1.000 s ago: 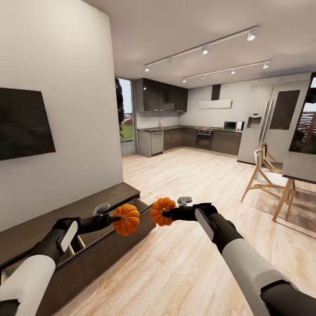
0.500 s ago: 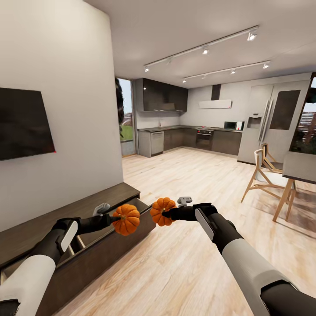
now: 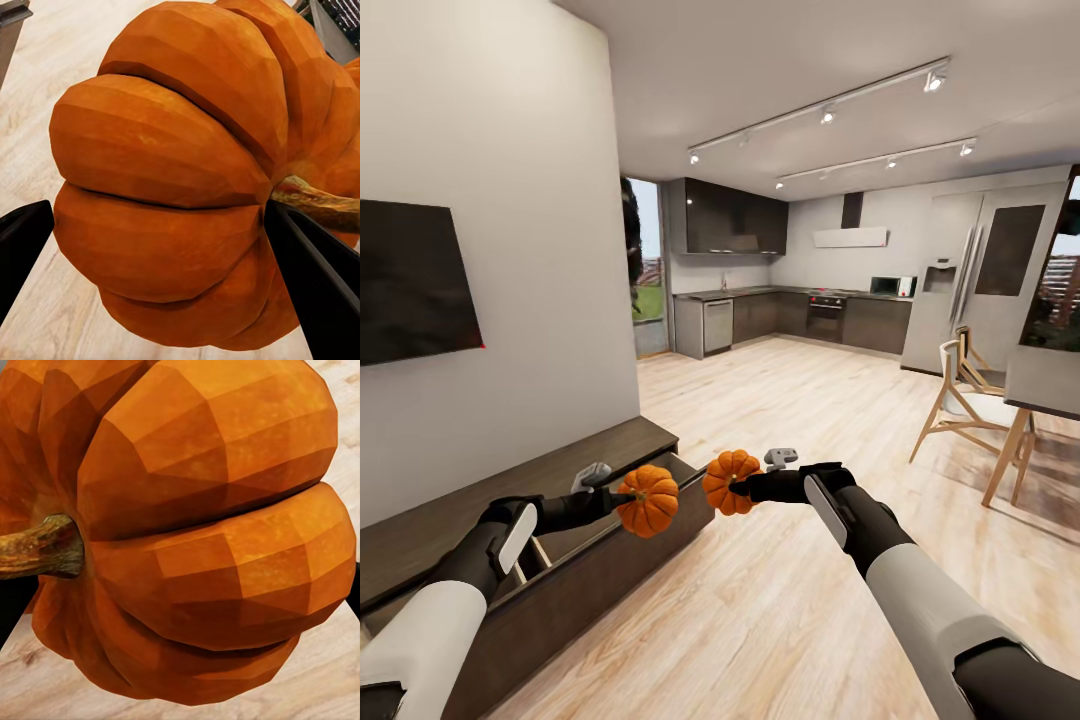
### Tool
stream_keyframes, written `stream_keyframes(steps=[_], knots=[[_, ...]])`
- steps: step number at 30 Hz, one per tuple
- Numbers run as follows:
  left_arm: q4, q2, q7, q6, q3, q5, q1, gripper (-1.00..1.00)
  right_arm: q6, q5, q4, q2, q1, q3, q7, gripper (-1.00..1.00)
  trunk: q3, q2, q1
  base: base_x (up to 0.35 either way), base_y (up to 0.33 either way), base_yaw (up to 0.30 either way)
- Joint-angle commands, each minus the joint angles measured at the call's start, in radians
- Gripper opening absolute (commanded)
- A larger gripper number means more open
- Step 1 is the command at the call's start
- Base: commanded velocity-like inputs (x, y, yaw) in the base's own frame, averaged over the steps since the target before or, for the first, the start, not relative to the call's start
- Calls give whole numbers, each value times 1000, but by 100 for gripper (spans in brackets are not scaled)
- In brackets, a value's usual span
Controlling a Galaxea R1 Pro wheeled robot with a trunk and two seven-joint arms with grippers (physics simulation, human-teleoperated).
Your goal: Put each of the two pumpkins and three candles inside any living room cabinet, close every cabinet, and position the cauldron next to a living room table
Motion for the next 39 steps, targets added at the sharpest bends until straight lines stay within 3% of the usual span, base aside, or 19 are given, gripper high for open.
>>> stream_keyframes(steps=[1, 39], knots=[[0, 0, 0, 5, 2, 2, -1, -100, 4, -1, -1, 0, -1, 0, 0, -100, -1, -1, 0, 0, 0, 0], [0, 0, -1, 5, 2, 2, -1, -100, 4, -1, -1, 0, -1, -1, 0, -100, -1, -1, 0, 101, 0, 0]])
